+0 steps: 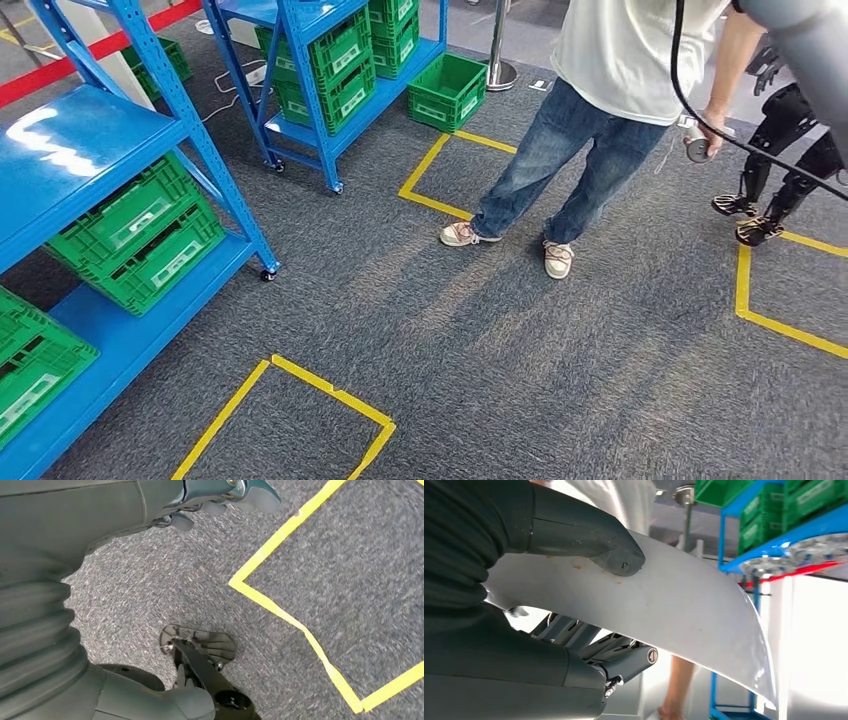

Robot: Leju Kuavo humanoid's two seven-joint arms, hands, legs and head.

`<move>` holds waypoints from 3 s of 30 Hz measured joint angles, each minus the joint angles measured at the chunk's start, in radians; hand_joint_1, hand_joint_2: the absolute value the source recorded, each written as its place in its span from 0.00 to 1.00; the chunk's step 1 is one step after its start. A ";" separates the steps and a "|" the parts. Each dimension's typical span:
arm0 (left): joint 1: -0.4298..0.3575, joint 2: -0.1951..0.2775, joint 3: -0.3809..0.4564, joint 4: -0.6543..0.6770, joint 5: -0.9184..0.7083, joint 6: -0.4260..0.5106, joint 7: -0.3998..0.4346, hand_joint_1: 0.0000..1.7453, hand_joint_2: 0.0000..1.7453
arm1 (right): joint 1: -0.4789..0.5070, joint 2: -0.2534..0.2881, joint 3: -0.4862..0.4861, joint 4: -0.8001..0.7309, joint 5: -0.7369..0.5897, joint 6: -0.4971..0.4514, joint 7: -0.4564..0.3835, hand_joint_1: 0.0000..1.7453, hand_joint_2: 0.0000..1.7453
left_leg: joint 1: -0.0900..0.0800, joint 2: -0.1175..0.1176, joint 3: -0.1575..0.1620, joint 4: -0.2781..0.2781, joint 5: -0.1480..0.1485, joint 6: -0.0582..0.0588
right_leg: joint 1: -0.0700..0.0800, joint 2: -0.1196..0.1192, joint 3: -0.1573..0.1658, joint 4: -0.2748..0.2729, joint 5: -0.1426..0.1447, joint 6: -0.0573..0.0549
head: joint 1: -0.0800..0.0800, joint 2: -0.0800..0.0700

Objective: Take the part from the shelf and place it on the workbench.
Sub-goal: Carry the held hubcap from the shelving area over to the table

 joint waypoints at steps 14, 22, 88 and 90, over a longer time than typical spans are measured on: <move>0.000 -0.002 0.006 0.002 -0.006 -0.018 0.015 0.00 1.00 | 0.030 -0.014 -0.013 0.001 0.013 0.007 0.000 1.00 1.00 | 0.000 0.040 0.098 -0.207 0.071 0.050 | -0.001 -0.043 -0.140 0.266 -0.099 0.056 | 0.009 0.000; -0.004 -0.004 0.006 0.002 -0.006 -0.024 0.020 0.00 1.00 | 0.034 -0.009 -0.018 0.007 0.035 0.002 0.000 1.00 1.00 | -0.007 0.081 0.108 -0.198 0.048 0.015 | 0.010 -0.069 -0.002 -0.003 0.000 0.014 | 0.008 0.000; 0.005 -0.005 0.024 0.004 -0.004 -0.075 0.028 0.00 1.00 | 0.106 0.110 -0.099 0.140 0.175 -0.032 -0.056 1.00 1.00 | -0.010 0.013 0.007 0.027 -0.071 0.006 | 0.008 -0.032 -0.007 -0.003 0.005 -0.008 | 0.013 0.000; 0.008 -0.004 0.025 0.004 -0.004 -0.080 0.029 0.00 1.00 | 0.107 0.114 -0.099 0.140 0.177 -0.030 -0.057 1.00 1.00 | -0.008 0.008 -0.038 0.085 -0.065 0.004 | 0.008 -0.010 -0.004 -0.002 0.002 -0.008 | 0.012 0.000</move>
